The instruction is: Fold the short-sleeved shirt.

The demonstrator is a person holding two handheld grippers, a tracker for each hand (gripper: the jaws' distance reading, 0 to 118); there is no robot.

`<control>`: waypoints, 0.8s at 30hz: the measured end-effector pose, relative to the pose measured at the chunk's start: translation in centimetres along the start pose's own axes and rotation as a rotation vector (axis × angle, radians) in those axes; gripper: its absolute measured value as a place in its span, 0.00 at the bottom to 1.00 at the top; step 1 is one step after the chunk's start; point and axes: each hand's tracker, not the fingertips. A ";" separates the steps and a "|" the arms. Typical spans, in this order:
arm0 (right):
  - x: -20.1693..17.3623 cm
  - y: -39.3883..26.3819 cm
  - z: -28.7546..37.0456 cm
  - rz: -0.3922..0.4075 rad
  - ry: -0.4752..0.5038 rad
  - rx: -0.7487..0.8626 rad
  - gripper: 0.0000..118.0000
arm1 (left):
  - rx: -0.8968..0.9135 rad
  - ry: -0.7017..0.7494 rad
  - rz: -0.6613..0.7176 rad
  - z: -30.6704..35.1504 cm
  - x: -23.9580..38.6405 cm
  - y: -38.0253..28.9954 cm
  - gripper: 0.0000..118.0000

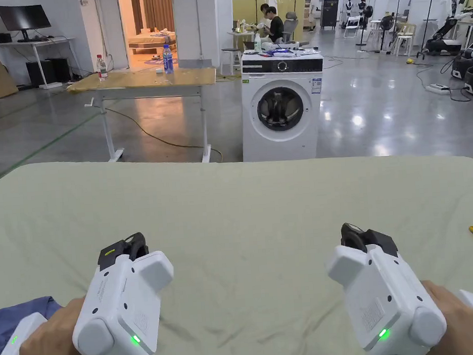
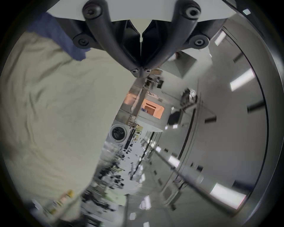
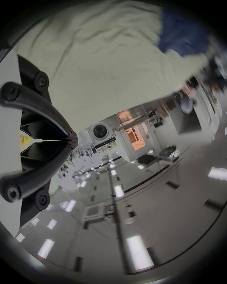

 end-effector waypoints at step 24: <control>2.8 -2.2 -0.1 -1.284 0.048 -0.187 0.00 | -0.047 -0.127 1.290 2.5 -4.2 -0.9 0.00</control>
